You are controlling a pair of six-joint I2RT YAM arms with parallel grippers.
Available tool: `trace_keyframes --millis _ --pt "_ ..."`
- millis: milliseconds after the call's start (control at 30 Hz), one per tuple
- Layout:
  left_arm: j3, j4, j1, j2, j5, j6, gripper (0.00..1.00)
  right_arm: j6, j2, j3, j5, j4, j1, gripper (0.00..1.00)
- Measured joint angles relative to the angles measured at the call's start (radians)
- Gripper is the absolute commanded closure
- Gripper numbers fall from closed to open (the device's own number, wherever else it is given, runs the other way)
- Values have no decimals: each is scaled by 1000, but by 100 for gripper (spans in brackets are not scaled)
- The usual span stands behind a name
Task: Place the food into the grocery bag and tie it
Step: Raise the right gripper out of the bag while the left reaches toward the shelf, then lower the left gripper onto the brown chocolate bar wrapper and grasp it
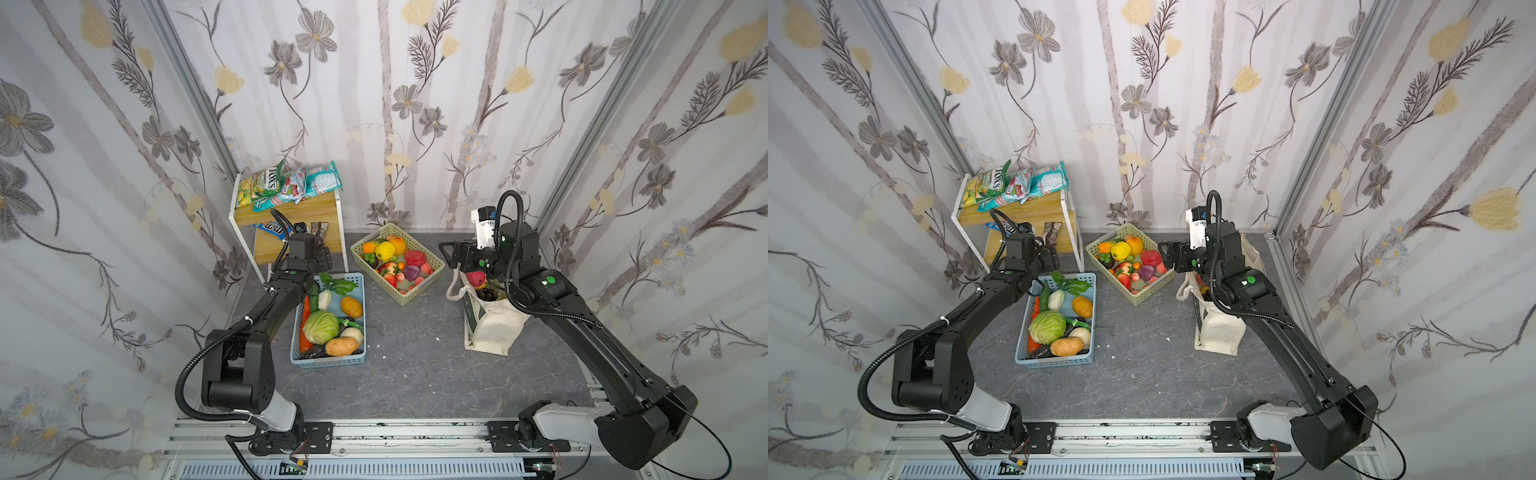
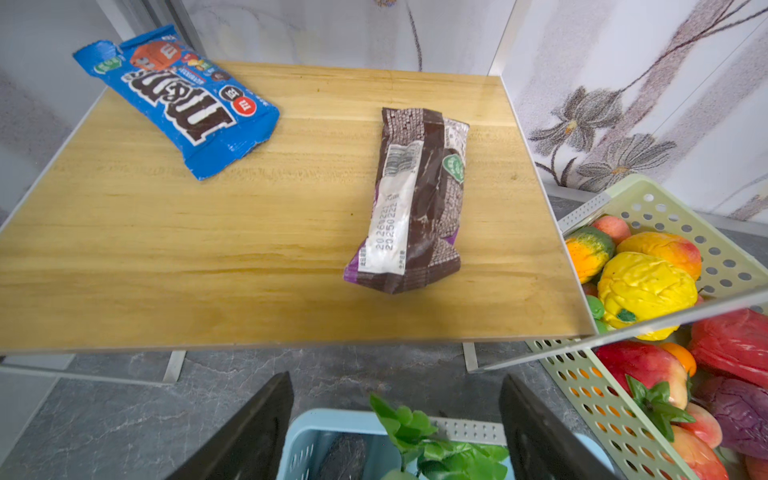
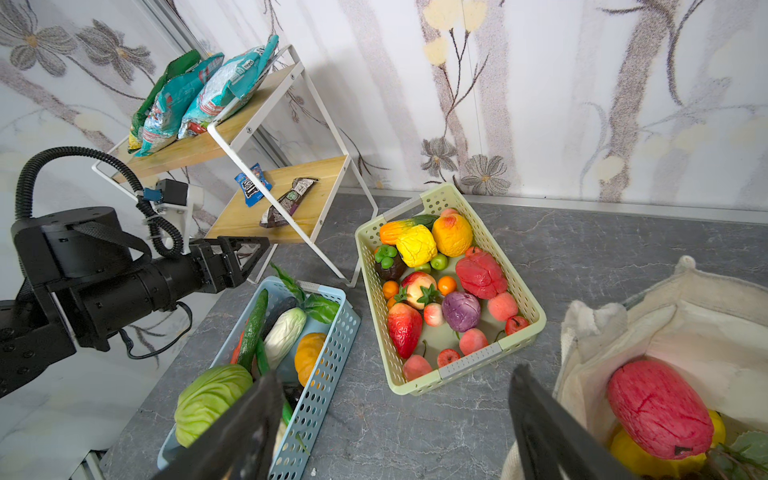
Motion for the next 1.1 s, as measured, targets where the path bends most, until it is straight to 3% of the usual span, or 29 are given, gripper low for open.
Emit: trace_keyframes --millis 533,1100 --pt "84 57 5 114 3 77 18 0 8 3 9 0 18 16" --pt "-17 93 72 -22 -28 72 18 4 25 1 12 7 38 16"
